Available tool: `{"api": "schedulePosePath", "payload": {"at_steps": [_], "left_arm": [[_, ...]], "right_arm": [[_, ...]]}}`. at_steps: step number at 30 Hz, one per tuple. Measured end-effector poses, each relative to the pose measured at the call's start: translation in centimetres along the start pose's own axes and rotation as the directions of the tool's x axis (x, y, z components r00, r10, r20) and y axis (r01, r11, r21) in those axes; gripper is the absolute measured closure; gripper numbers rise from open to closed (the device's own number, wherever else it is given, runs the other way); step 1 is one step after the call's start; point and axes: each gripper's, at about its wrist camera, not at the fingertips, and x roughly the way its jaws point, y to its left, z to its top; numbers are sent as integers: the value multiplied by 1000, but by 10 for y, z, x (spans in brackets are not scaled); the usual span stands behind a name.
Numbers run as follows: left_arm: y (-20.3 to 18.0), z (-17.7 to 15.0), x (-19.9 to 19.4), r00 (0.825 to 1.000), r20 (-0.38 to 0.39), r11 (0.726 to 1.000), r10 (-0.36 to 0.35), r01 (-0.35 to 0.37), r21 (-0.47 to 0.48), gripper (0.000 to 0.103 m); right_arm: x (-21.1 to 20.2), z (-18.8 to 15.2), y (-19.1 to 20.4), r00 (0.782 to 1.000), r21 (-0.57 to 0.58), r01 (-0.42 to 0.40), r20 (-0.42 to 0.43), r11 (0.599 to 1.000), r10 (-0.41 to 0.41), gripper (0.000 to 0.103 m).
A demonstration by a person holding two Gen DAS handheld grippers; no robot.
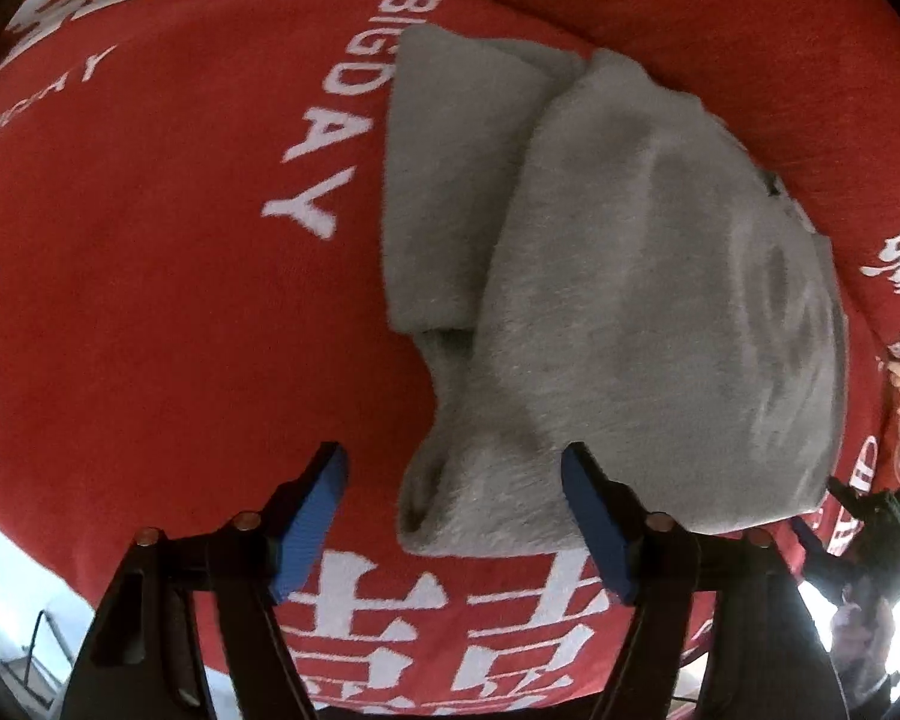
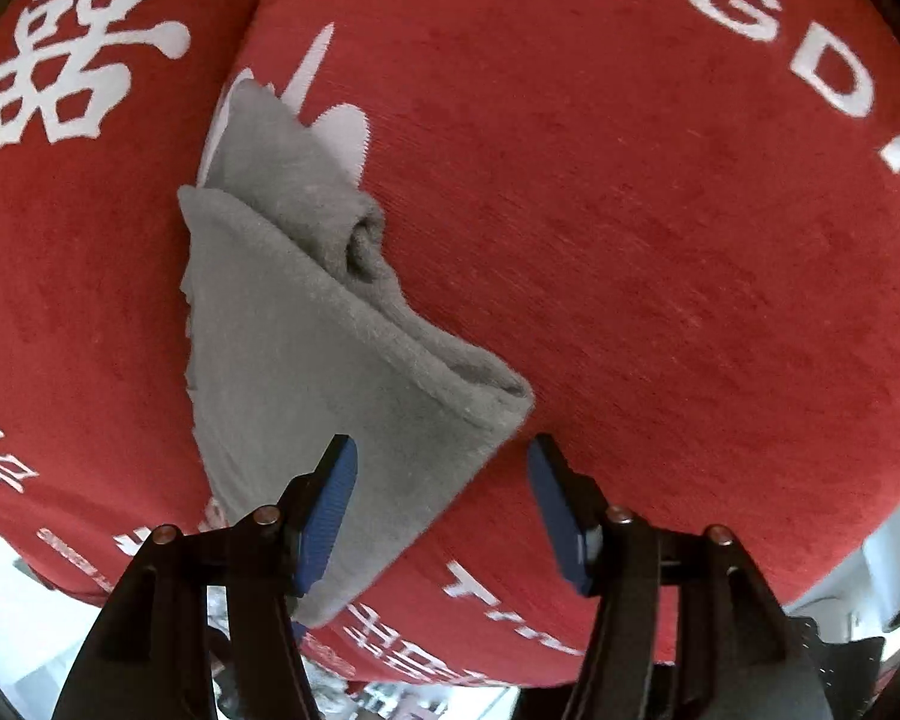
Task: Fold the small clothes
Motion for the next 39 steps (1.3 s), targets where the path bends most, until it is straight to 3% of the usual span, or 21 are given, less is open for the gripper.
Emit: {"api": "schedulePosePath", "payload": {"at_steps": [1,3,4,5,11,17,21,27,31,35,39], "left_arm": [[-1,1,3,1000,-15,1000,-12,12,11,59],[-3,-1,5,999,-28,1000,-21,22,20,69],[-4,-1,7,999,-35,999,-24,25,31,86],[-7,-1,7,999,-42,999,-26,27,36,93],[-8,-8,-13,999,-14,996,-35,36,84,94],[0,-19,10,999,-36,994,37,-33,107,95],[-3,-24,7,998,-16,986,61,-58,157,95],[-14,-26,-20,989,39,970,141,-146,194,95],[-24,-18,-49,986,106,972,125,-143,188,95],[-38,9,-56,982,150,971,110,-139,193,95],[-64,44,-35,980,166,970,113,-145,197,95]], "right_arm": [[-1,0,1,1000,-3,-13,11,1000,13,38],[-3,-1,2,999,-14,-22,30,1000,22,43],[-4,-1,5,999,-20,-21,36,1000,22,54],[-3,0,8,999,-29,-16,32,999,17,90],[-19,-8,48,990,-255,139,64,957,-127,91],[-10,2,26,968,-252,250,70,935,-240,94],[-11,5,14,973,-248,233,56,940,-226,94],[-31,-3,28,943,-275,332,80,903,-322,93],[-56,-7,34,935,-242,351,136,905,-327,93],[-64,-8,69,935,-368,345,211,864,-284,93],[-28,2,118,939,-488,340,220,804,-263,93]]}}
